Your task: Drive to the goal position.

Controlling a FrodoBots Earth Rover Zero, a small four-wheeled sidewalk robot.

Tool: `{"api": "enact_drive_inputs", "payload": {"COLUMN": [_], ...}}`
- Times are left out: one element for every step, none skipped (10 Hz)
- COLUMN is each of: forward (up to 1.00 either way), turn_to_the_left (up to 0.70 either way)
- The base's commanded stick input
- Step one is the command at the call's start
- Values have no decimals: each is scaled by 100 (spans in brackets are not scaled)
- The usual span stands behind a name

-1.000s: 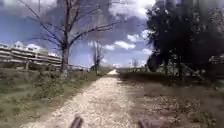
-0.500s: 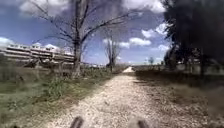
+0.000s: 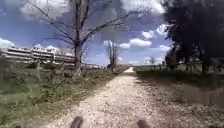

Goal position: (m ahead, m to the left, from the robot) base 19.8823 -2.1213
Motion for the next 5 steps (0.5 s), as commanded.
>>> {"api": "enact_drive_inputs", "payload": {"forward": [100, 100, 100, 100, 100], "turn_to_the_left": [-27, -27, -27, -27, -27]}}
